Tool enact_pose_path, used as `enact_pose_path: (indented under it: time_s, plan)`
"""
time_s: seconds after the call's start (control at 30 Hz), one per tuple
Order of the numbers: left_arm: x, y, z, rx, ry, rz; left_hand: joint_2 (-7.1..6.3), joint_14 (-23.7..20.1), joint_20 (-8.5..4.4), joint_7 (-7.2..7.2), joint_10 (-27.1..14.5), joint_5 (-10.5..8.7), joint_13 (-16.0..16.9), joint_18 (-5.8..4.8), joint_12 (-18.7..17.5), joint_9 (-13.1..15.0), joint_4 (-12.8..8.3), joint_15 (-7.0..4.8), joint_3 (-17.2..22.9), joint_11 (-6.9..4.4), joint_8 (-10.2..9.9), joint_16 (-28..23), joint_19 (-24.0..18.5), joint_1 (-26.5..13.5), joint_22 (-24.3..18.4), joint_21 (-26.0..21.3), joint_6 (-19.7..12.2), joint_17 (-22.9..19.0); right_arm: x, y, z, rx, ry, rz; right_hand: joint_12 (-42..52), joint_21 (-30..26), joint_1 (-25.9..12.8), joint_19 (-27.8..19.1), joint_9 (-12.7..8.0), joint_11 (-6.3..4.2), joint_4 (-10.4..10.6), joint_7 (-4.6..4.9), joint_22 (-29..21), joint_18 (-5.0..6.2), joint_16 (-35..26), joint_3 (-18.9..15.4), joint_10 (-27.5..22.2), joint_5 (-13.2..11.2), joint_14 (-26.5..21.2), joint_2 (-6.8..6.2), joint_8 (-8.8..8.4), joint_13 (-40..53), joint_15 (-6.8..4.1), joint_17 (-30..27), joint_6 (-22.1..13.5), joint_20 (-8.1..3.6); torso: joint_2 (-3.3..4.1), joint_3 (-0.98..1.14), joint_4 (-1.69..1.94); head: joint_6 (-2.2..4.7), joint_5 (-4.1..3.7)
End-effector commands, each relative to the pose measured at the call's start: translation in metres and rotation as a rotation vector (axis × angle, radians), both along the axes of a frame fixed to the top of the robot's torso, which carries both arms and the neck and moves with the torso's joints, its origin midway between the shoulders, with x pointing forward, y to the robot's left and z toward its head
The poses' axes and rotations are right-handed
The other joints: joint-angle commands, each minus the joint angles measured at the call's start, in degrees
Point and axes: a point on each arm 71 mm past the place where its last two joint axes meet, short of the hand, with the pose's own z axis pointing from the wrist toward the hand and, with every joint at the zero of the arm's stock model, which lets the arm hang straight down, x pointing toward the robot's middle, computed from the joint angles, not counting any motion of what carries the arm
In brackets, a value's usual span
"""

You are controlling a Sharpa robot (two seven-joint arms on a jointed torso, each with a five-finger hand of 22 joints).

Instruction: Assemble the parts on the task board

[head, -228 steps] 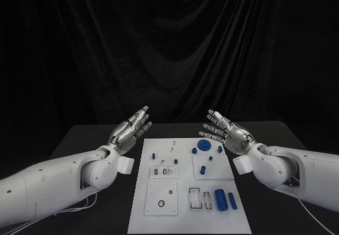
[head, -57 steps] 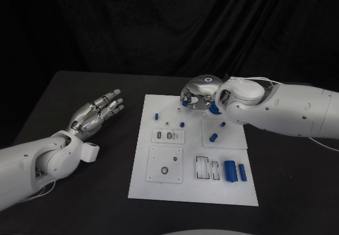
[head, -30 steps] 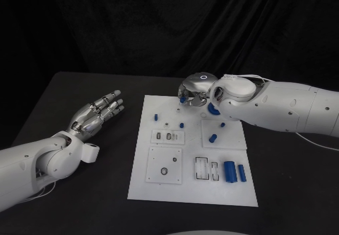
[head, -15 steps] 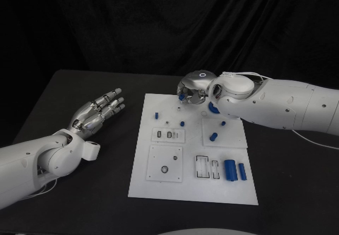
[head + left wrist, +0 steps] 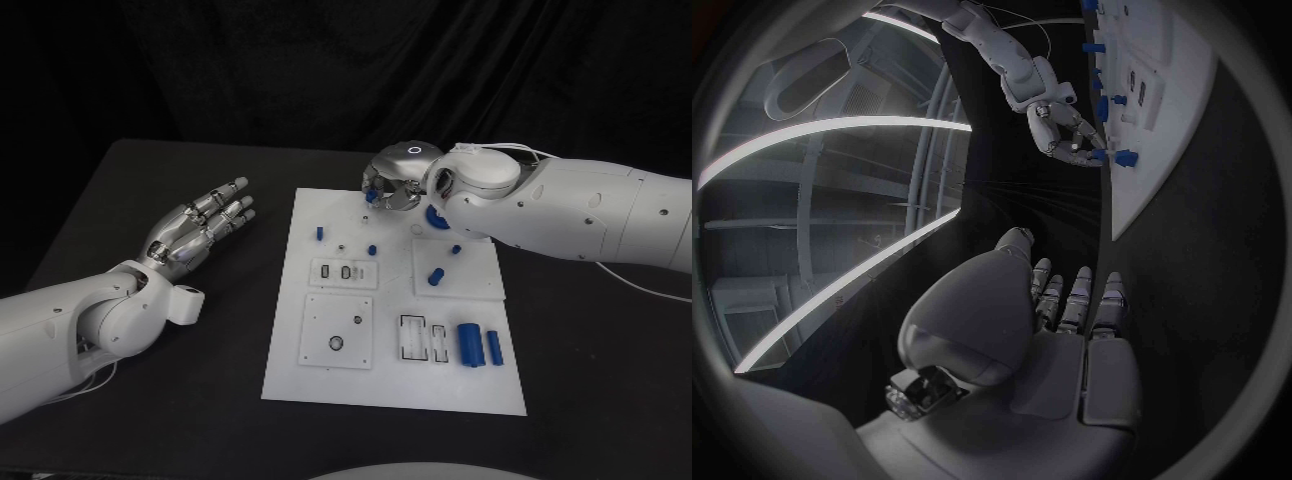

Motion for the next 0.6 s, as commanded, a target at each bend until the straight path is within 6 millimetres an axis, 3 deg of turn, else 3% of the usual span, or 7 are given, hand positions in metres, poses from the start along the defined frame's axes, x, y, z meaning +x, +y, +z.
enact_pose_path:
  time_s: [0.03, 0.6]
  plan:
    - [-0.003, 0.0, 0.0117, -0.09, -0.141, -0.011, -0.08, -0.21, 0.26, 0.07, -0.15, 0.22, 0.05, 1.0, 0.29, -0.03, -0.11, 0.35, 0.36, 0.44, -0.2, -0.03, 0.0, 0.61, -0.05, 0.29, -0.35, -0.09, -0.0017, -0.0015, -0.0082, -0.028, 0.04, -0.007, -0.33, -0.31, -0.41, -0.49, 11.28, 0.01, 0.1, 0.02, -0.09, 0.21, -0.25, 0.35, -0.38, -0.32, -0.27, -0.28, -0.2, 0.06, 0.16, -0.06, -0.25, -0.02, 0.01, -0.01, 0.01, -0.18, 0.06]
    - [-0.0021, 0.001, 0.011, -0.085, -0.135, -0.009, -0.07, -0.21, 0.31, 0.09, -0.14, 0.21, 0.06, 1.01, 0.3, -0.03, -0.18, 0.4, 0.5, 0.49, -0.2, -0.02, 0.0, 0.64, -0.05, 0.29, -0.38, -0.1, -0.0032, -0.0034, -0.0098, -0.023, 0.06, -0.019, -1.16, -2.11, -0.58, -2.2, 11.03, 0.55, 0.17, -0.04, -2.15, 0.73, -2.34, 0.72, -1.37, -0.35, -1.94, -0.6, -1.52, 0.23, 0.64, -3.16, -1.27, 0.46, 0.01, -0.01, 0.01, -0.65, 0.31]
